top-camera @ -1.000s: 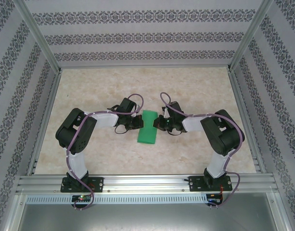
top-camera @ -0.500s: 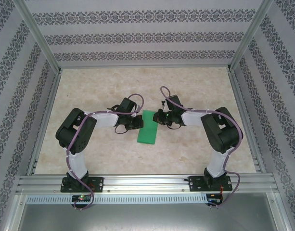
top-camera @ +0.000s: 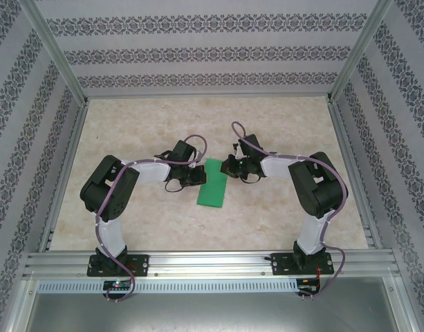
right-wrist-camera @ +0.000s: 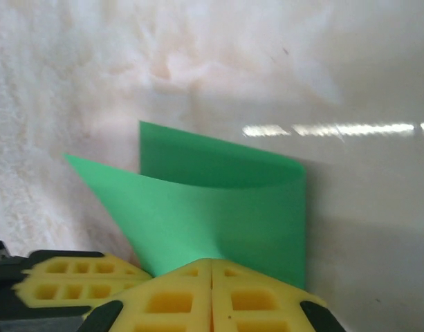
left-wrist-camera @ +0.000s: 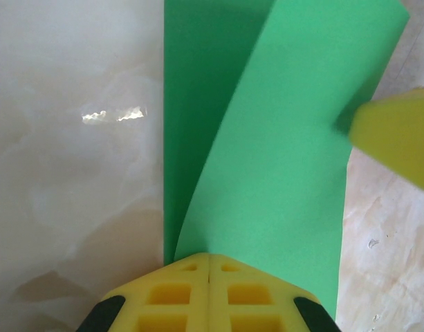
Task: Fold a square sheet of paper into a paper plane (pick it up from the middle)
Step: Fold the square sheet of paper in half at the center of the table.
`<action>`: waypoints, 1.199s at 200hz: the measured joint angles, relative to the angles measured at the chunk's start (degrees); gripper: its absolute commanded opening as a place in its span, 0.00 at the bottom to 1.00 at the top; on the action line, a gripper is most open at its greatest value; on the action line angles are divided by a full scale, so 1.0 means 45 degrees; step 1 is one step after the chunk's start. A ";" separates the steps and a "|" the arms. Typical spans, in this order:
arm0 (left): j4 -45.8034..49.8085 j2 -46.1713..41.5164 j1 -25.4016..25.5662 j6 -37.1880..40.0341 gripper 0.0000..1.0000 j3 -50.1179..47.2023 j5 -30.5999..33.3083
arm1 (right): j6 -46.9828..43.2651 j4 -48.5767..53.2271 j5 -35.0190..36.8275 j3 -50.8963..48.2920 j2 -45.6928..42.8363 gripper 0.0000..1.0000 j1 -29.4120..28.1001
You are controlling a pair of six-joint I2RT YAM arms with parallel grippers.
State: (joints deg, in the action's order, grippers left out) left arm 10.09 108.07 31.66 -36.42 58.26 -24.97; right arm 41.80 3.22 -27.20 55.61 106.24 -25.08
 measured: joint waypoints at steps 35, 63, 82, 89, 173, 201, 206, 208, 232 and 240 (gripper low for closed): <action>0.0010 0.0005 0.0000 0.0000 0.00 0.0015 0.0000 | -0.0087 0.0049 0.0039 0.0403 0.0151 0.08 0.0214; 0.0053 0.0010 0.0000 0.0015 0.00 0.0039 0.0000 | -0.0126 0.0175 0.0102 0.0408 0.0845 0.07 0.0350; 0.0058 0.0010 0.0000 0.0039 0.00 0.0044 0.0000 | -0.0141 0.0316 0.0068 0.0544 0.0899 0.08 0.0393; 0.0058 0.0010 0.0000 0.0039 0.00 0.0044 0.0000 | -0.0141 0.0408 0.0083 0.0593 0.0894 0.07 0.0423; 0.0102 0.0010 0.0005 0.0049 0.00 0.0068 0.0010 | -0.0185 0.1763 0.0063 0.1860 0.0879 0.08 0.0777; 0.0107 0.0015 0.0005 0.0049 0.00 0.0068 0.0024 | -0.0180 0.1943 0.0068 0.1967 0.1093 0.08 0.0855; 0.0107 0.0015 0.0005 0.0049 0.00 0.0068 0.0024 | -0.0180 0.1967 0.0073 0.1991 0.1205 0.08 0.0855; 0.0107 0.0015 0.0005 0.0049 0.00 0.0068 0.0024 | -0.0180 0.1977 0.0078 0.1991 0.1258 0.08 0.0855; 0.0117 0.0015 0.0005 0.0053 0.00 0.0073 0.0029 | -0.0121 0.2103 0.0058 0.2103 0.1617 0.08 0.0928; 0.0117 0.0015 0.0005 0.0053 0.00 0.0073 0.0029 | -0.0117 0.2123 0.0049 0.2103 0.1622 0.08 0.0937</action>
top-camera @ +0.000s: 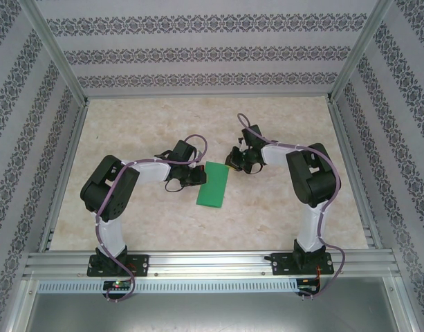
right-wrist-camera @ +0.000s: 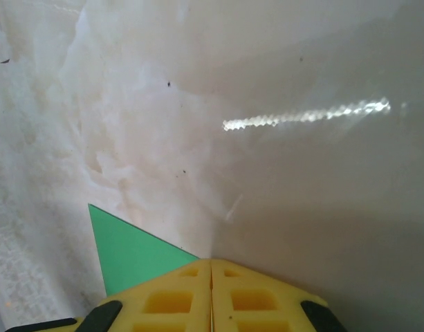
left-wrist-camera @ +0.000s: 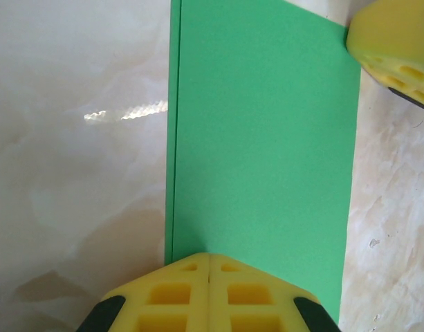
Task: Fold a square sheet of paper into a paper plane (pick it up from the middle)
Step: Fold the square sheet of paper in half at the center of the table.
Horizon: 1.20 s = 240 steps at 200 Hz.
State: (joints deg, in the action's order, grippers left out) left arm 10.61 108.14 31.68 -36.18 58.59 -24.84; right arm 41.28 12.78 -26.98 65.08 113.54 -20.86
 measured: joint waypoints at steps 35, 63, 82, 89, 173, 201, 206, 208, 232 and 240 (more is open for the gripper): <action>0.0087 0.0010 0.0000 0.0015 0.00 0.0053 0.0005 | 0.0039 0.0316 0.0024 0.0151 -0.0039 0.09 0.0000; 0.0136 0.0010 0.0005 0.0034 0.00 0.0078 0.0005 | 0.0039 0.0957 0.0019 0.0573 -0.0102 0.08 0.0005; 0.0141 0.0010 0.0005 0.0034 0.00 0.0078 0.0010 | 0.0039 0.1039 0.0015 0.0908 -0.0121 0.08 0.0005; 0.0141 0.0010 0.0005 0.0034 0.00 0.0078 0.0010 | 0.0044 0.1035 0.0010 0.0971 -0.0117 0.08 0.0005; 0.0141 0.0015 0.0005 0.0034 0.00 0.0078 0.0005 | 0.0223 0.1088 0.0175 0.0991 0.0423 0.07 0.0087; 0.0141 0.0015 0.0005 0.0034 0.00 0.0078 0.0005 | 0.0223 0.1180 0.0170 0.0991 0.0330 0.08 0.0087; 0.0141 0.0015 0.0005 0.0039 0.00 0.0078 0.0005 | 0.0223 0.1268 0.0175 0.0991 0.0272 0.08 0.0087; 0.0141 0.0015 0.0005 0.0034 0.00 0.0078 0.0005 | 0.0233 0.1277 0.0170 0.0991 0.0262 0.08 0.0087; 0.0141 0.0015 0.0005 0.0034 0.00 0.0078 0.0005 | 0.0267 0.1336 0.0151 0.0947 -0.0369 0.08 0.0087; 0.0141 0.0015 0.0005 0.0034 0.00 0.0078 0.0005 | 0.0296 0.1219 0.0107 0.0835 -0.0724 0.08 0.0083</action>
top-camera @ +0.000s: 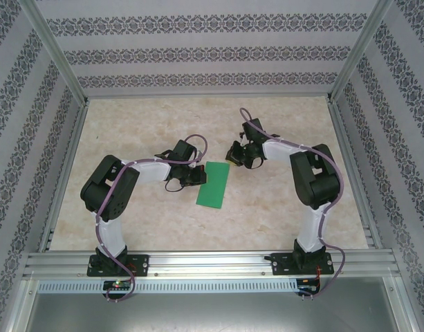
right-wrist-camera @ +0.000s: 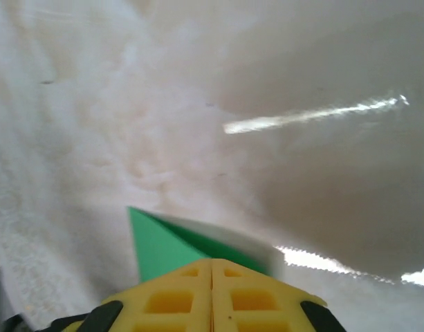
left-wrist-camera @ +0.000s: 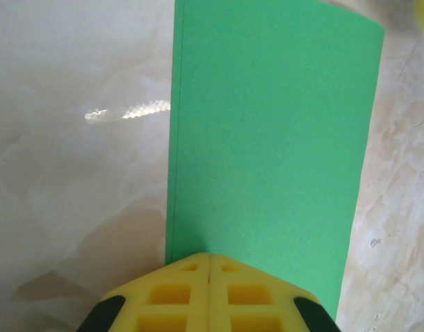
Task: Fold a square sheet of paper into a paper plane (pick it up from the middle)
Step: Fold the square sheet of paper in half at the center of the table.
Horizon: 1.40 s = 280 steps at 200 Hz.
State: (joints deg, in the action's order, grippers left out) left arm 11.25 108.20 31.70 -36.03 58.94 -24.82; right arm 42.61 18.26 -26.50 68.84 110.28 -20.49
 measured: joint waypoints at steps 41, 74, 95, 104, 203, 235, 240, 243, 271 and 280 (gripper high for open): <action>0.0000 0.0000 0.0000 0.0000 0.00 0.0000 0.0000 | 0.0301 -0.0826 -0.0248 -0.0593 -0.0801 0.08 -0.0180; 0.0000 0.0000 0.0000 0.0000 0.00 0.0000 0.0000 | 0.0398 -0.0942 -0.0253 -0.1010 -0.0175 0.07 -0.0427; 0.0000 0.0000 0.0000 0.0000 0.00 0.0000 0.0000 | 0.0418 -0.0933 -0.0087 -0.1282 0.0272 0.08 -0.0427; 0.0000 0.0000 0.0000 0.0000 0.00 0.0000 0.0000 | 0.0457 -0.1088 -0.0170 -0.1355 0.0301 0.08 -0.0413; 0.0000 0.0000 0.0000 0.0005 0.00 0.0000 0.0000 | 0.0461 -0.1015 -0.0233 -0.0952 0.0010 0.08 -0.0160; 0.0000 0.0000 0.0000 0.0005 0.00 0.0000 0.0000 | 0.0505 -0.1098 -0.0228 -0.0889 0.0408 0.08 -0.0165; 0.0000 0.0000 0.0000 0.0000 0.00 0.0000 0.0000 | 0.0515 -0.1107 -0.0228 -0.0889 0.0534 0.08 -0.0165; 0.0000 0.0000 0.0000 0.0005 0.00 0.0000 0.0000 | 0.0520 -0.1112 -0.0228 -0.0889 0.0641 0.08 -0.0165; 0.0029 0.0000 0.0000 0.0005 0.00 0.0000 0.0000 | 0.0559 -0.1350 -0.0476 -0.0874 0.0772 0.08 -0.0078; 0.0029 0.0000 0.0000 0.0005 0.00 0.0000 0.0000 | 0.0559 -0.1365 -0.0476 -0.0874 0.0772 0.08 -0.0078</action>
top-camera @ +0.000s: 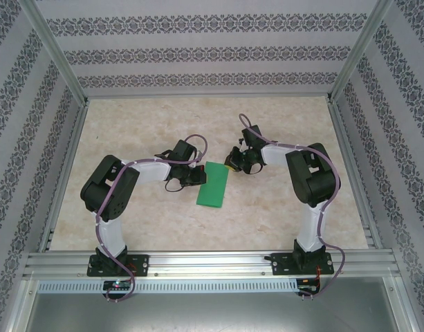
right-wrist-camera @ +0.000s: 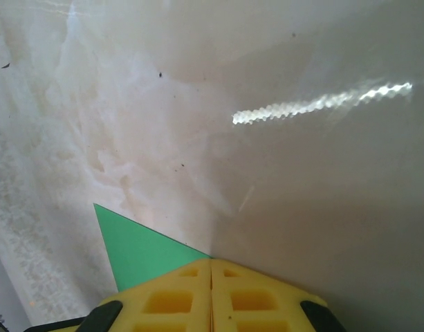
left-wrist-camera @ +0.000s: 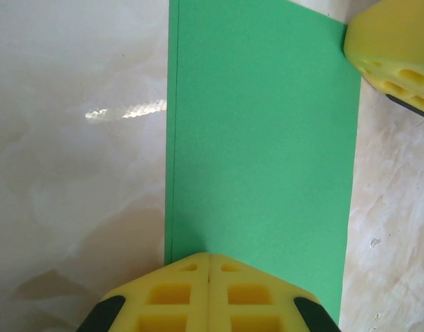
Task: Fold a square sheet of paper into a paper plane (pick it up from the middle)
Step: Fold the square sheet of paper in half at the center of the table.
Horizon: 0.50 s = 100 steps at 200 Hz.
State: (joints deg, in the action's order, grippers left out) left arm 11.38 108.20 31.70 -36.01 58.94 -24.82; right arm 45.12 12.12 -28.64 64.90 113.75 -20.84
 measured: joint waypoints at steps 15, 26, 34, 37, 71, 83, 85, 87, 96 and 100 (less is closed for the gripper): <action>0.0000 0.0000 0.0000 0.0000 0.00 0.0000 0.0000 | -0.0005 0.0019 0.0010 0.0000 -0.0034 0.09 0.0000; 0.0000 0.0000 0.0000 0.0005 0.00 0.0000 0.0000 | -0.0005 0.0141 0.0058 0.0000 -0.0107 0.08 0.0000; 0.0000 0.0000 0.0000 0.0000 0.00 0.0000 0.0000 | -0.0010 0.0301 0.0087 0.0000 -0.0238 0.09 0.0000; 0.0000 0.0000 0.0000 0.0000 0.00 0.0000 0.0000 | -0.0005 0.0355 0.0112 -0.0005 -0.0306 0.09 -0.0005; 0.0000 0.0000 0.0000 0.0000 0.00 0.0000 0.0000 | -0.0015 0.0627 0.0160 -0.0243 -0.1671 0.09 -0.0034; 0.0000 0.0000 0.0000 0.0000 0.00 0.0000 0.0000 | -0.0015 0.0627 0.0151 -0.0486 -0.2215 0.09 -0.0112; 0.0000 0.0000 0.0000 0.0000 0.00 0.0000 0.0000 | -0.0015 0.0607 0.0146 -0.0534 -0.2293 0.09 -0.0131; 0.0000 0.0000 0.0000 0.0000 0.00 0.0000 0.0000 | -0.0015 0.0597 0.0141 -0.0583 -0.2365 0.09 -0.0160; 0.0000 0.0000 0.0000 0.0000 0.00 0.0000 0.0000 | -0.0015 0.0529 0.0117 -0.0835 -0.2599 0.09 -0.0296; 0.0000 0.0000 0.0000 0.0000 0.00 0.0000 0.0000 | -0.0015 0.0505 0.0102 -0.0957 -0.2662 0.09 -0.0359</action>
State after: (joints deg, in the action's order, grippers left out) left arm 11.38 108.20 31.70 -36.01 58.94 -24.82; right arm 45.06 14.39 -28.18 60.60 101.78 -22.46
